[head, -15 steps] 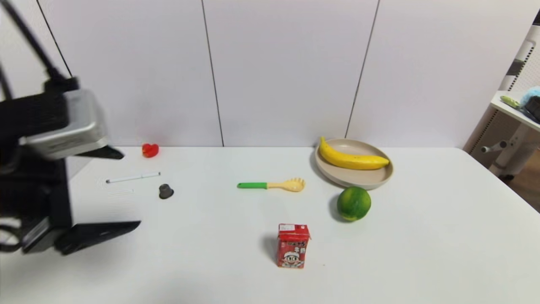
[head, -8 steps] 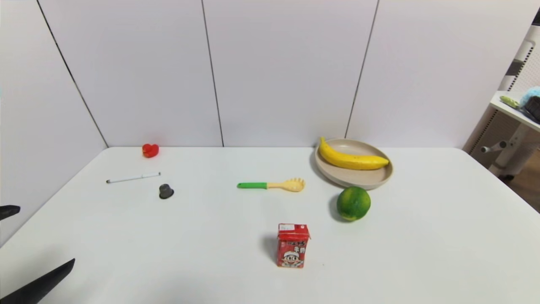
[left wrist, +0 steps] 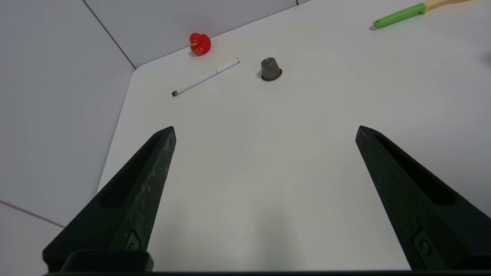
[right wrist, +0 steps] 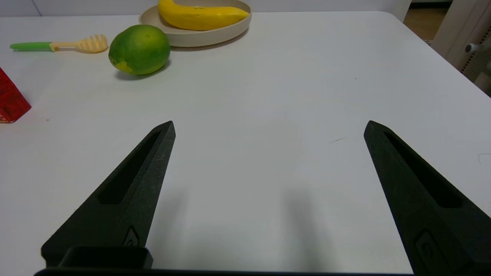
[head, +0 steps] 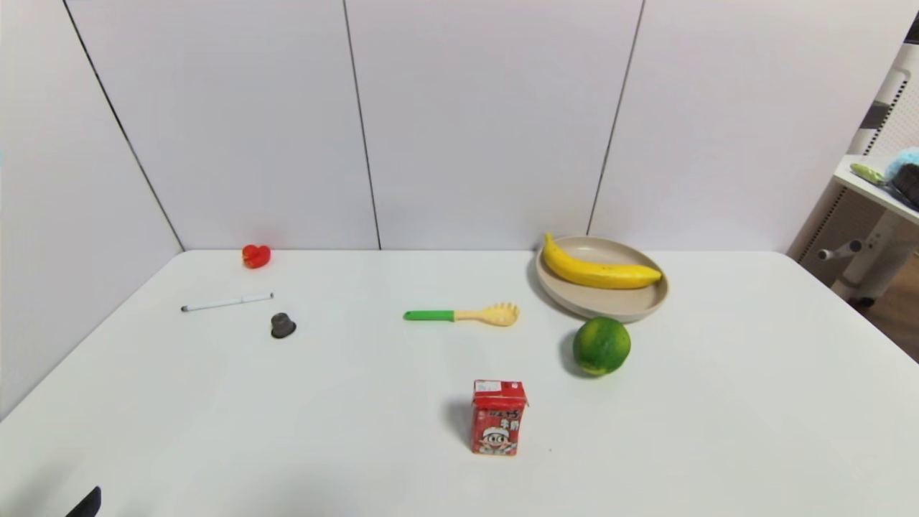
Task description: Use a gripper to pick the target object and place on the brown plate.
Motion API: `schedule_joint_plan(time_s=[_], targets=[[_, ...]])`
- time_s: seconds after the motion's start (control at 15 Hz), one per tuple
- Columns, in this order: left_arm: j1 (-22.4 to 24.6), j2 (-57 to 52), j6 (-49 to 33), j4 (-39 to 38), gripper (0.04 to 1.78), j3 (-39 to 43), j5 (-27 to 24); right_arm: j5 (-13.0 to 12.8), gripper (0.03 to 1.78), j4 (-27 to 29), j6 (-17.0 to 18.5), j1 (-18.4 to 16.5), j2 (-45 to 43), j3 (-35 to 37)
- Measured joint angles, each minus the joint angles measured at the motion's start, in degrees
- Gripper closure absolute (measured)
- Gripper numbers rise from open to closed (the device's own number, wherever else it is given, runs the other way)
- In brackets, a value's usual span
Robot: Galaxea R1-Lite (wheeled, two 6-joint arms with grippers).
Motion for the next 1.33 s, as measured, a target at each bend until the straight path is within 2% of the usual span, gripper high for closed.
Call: schedule_joint_plan(time_s=[0.2,0.4,0.53,0.67,1.13,1.33], targets=[[2.9,-7.5,-1.7,0.0,0.13,4.7,-1.5,0.0,0.11,0.0,0.0,0.0,0.0,0.0],[3.6,-15.4,-2.9,0.4,0.13,9.7,-1.7,0.0,0.11,0.0,0.0,0.0,0.0,0.0],[3.7,-19.3,-3.8,3.4,0.13,11.3,-1.5,0.0,0.11,0.0,0.0,0.0,0.0,0.0],[3.7,-21.1,-4.5,7.2,0.13,11.8,-1.5,0.0,0.11,0.0,0.0,0.0,0.0,0.0],[3.7,-22.3,-6.5,7.2,0.13,12.0,-1.4,0.0,0.11,0.0,0.0,0.0,0.0,0.0],[3.7,-22.3,-10.0,7.4,0.13,12.0,-1.1,0.0,0.11,0.0,0.0,0.0,0.0,0.0]])
